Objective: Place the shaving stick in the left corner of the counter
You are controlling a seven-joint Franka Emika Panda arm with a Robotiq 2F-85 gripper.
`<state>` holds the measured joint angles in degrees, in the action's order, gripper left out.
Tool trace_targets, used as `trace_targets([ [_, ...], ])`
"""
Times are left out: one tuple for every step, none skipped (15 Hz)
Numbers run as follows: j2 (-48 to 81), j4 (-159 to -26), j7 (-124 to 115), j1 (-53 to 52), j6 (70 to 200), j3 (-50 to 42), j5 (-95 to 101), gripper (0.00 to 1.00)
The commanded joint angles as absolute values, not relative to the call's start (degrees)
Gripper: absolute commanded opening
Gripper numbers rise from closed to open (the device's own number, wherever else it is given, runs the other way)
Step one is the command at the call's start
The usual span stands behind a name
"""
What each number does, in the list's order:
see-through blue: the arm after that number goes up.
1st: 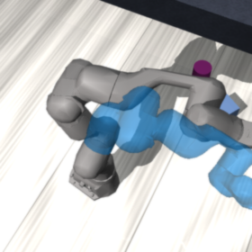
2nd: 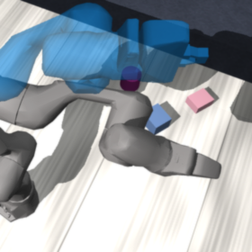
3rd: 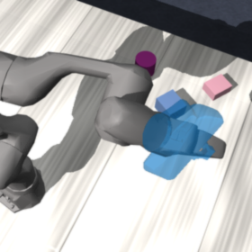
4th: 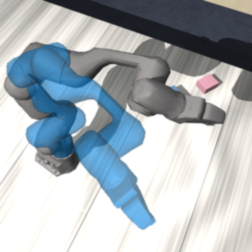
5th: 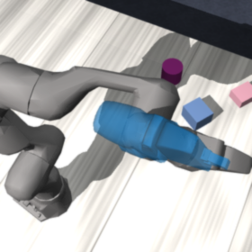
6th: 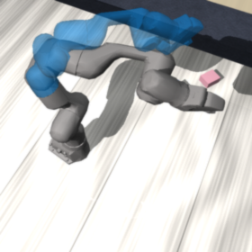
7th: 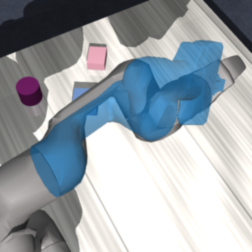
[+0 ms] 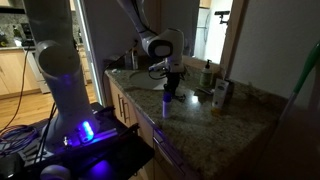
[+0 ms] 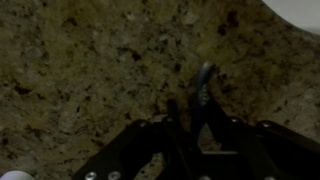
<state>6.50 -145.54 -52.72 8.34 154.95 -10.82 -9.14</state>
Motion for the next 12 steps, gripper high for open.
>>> trace_targets([
  [10.8,-145.0,-52.9,7.8,158.2,-10.9,-9.2,0.04],
  [10.2,-145.1,-52.2,7.8,157.8,-10.7,-9.5,0.0],
  [9.1,-145.1,-52.0,7.7,157.4,-10.7,-9.1,0.0],
  [7.4,-145.0,-50.9,7.6,155.8,-10.5,-9.1,0.04],
  [5.3,-145.3,-50.3,7.3,155.2,-10.7,-7.6,0.04],
  [2.0,-145.9,-48.9,6.9,153.1,-10.6,-5.9,0.04],
  [-0.9,-146.7,-47.1,6.5,152.1,-10.3,-4.5,0.04],
  [-5.1,-147.9,-47.9,5.7,150.5,-10.2,-1.1,0.04],
  [-8.3,-149.0,-48.1,5.5,149.3,-9.6,1.9,0.04],
  [-11.3,-149.4,-47.6,5.6,147.6,-8.5,4.2,0.04],
  [-14.6,-149.8,-46.3,5.8,145.2,-7.2,5.4,0.04],
  [-6.7,-146.2,-48.4,6.9,148.6,-7.2,2.8,0.04],
])
